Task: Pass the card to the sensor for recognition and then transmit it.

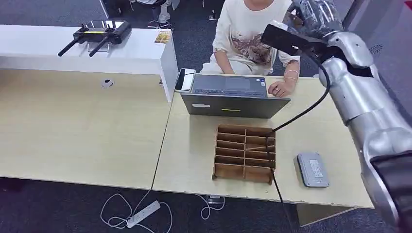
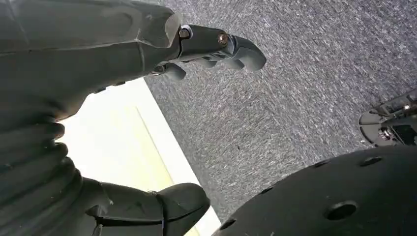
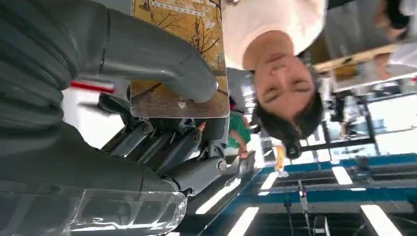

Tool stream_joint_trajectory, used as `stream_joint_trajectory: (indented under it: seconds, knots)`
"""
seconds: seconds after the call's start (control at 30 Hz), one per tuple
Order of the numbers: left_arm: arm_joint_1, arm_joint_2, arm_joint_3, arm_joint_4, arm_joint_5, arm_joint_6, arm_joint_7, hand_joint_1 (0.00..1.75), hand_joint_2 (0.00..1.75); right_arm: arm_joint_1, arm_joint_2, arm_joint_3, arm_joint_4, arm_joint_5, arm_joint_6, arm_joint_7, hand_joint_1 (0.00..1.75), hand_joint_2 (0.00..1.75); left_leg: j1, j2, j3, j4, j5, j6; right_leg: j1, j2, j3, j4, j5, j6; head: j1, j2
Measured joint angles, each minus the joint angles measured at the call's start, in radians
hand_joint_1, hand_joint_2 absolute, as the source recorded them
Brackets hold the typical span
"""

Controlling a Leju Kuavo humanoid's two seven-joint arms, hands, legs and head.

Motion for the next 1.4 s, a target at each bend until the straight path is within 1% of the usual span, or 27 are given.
stream_joint_trajectory:
  seconds: [0.03, 0.1, 0.2, 0.27, 0.37, 0.6, 0.97, 1.17, 1.2, 1.23, 1.27, 1.4]
  knots:
    - [0.000, 0.000, -0.001, 0.000, -0.002, 0.000, 0.000, 0.00, 1.75, -0.006, 0.013, 0.018, 0.020, 0.017, -0.009, 0.018, 1.75, 1.75, 0.000, 0.000, 0.000, 0.000, 0.000, 0.000, 0.000, 0.000, 0.000, 0.000, 0.000, 0.000, 0.000, 0.000]
    - [0.000, 0.001, -0.003, 0.000, -0.002, 0.000, 0.000, 0.00, 1.75, -0.017, 0.032, 0.030, 0.053, 0.042, -0.011, 0.044, 1.75, 1.75, 0.000, 0.000, 0.000, 0.000, 0.000, 0.000, 0.000, 0.000, 0.000, 0.000, 0.000, 0.000, 0.000, 0.000]
    - [0.000, 0.002, -0.003, 0.000, -0.002, -0.003, 0.000, 0.00, 1.75, -0.028, 0.056, 0.065, 0.098, 0.127, -0.011, 0.101, 1.75, 1.75, 0.000, 0.000, 0.000, 0.000, 0.000, 0.000, 0.000, 0.000, 0.000, 0.000, 0.000, 0.000, 0.000, 0.000]
    - [0.000, 0.003, -0.003, 0.000, -0.002, -0.005, 0.000, 0.00, 1.75, -0.035, 0.072, 0.092, 0.125, 0.162, -0.002, 0.133, 1.75, 1.75, 0.000, 0.000, 0.000, 0.000, 0.000, 0.000, 0.000, 0.000, 0.000, 0.000, 0.000, 0.000, 0.000, 0.000]
    - [0.000, 0.003, -0.005, 0.000, -0.004, -0.006, -0.004, 0.00, 1.75, -0.041, 0.090, 0.105, 0.161, 0.178, 0.021, 0.169, 1.75, 1.75, 0.000, 0.000, 0.000, 0.000, 0.000, 0.000, 0.000, 0.000, 0.000, 0.000, 0.000, 0.000, 0.000, 0.000]
    - [0.000, 0.004, -0.016, 0.000, -0.004, -0.001, -0.012, 0.00, 1.75, -0.041, 0.098, 0.110, 0.204, 0.186, 0.024, 0.174, 1.75, 1.75, 0.000, 0.000, 0.000, 0.000, 0.000, 0.000, 0.000, 0.000, 0.000, 0.000, 0.000, 0.000, 0.000, 0.000]
    - [0.000, 0.007, -0.021, 0.000, -0.002, 0.000, -0.015, 0.00, 1.75, -0.041, 0.115, 0.111, 0.221, 0.263, 0.031, 0.182, 1.75, 1.75, 0.000, 0.000, 0.000, 0.000, 0.000, 0.000, 0.000, 0.000, 0.000, 0.000, 0.000, 0.000, 0.000, 0.000]
    - [0.000, 0.007, -0.022, 0.000, -0.003, -0.002, -0.019, 0.00, 1.75, -0.038, 0.124, 0.111, 0.226, 0.277, 0.022, 0.188, 1.75, 1.75, 0.000, 0.000, 0.000, 0.000, 0.000, 0.000, 0.000, 0.000, 0.000, 0.000, 0.000, 0.000, 0.000, 0.000]
    - [0.000, 0.007, -0.022, 0.000, -0.003, -0.003, -0.019, 0.00, 1.75, -0.037, 0.124, 0.111, 0.227, 0.280, 0.019, 0.193, 1.22, 1.75, 0.000, 0.000, 0.000, 0.000, 0.000, 0.000, 0.000, 0.000, 0.000, 0.000, 0.000, 0.000, 0.000, 0.000]
    - [0.000, 0.007, -0.022, 0.000, -0.003, -0.003, -0.019, 0.00, 1.75, -0.035, 0.125, 0.109, 0.227, 0.284, 0.014, 0.196, 0.14, 1.75, 0.000, 0.000, 0.000, 0.000, 0.000, 0.000, 0.000, 0.000, 0.000, 0.000, 0.000, 0.000, 0.000, 0.000]
    - [0.000, 0.007, -0.022, 0.000, -0.002, -0.004, -0.019, 0.00, 1.75, -0.033, 0.125, 0.107, 0.227, 0.287, 0.010, 0.202, 0.00, 1.75, 0.000, 0.000, 0.000, 0.000, 0.000, 0.000, 0.000, 0.000, 0.000, 0.000, 0.000, 0.000, 0.000, 0.000]
    - [0.000, 0.007, -0.019, 0.000, 0.023, -0.017, -0.019, 0.00, 1.75, -0.027, 0.124, 0.086, 0.227, 0.322, 0.010, 0.221, 0.00, 1.75, 0.000, 0.000, 0.000, 0.000, 0.000, 0.000, 0.000, 0.000, 0.000, 0.000, 0.000, 0.000, 0.000, 0.000]
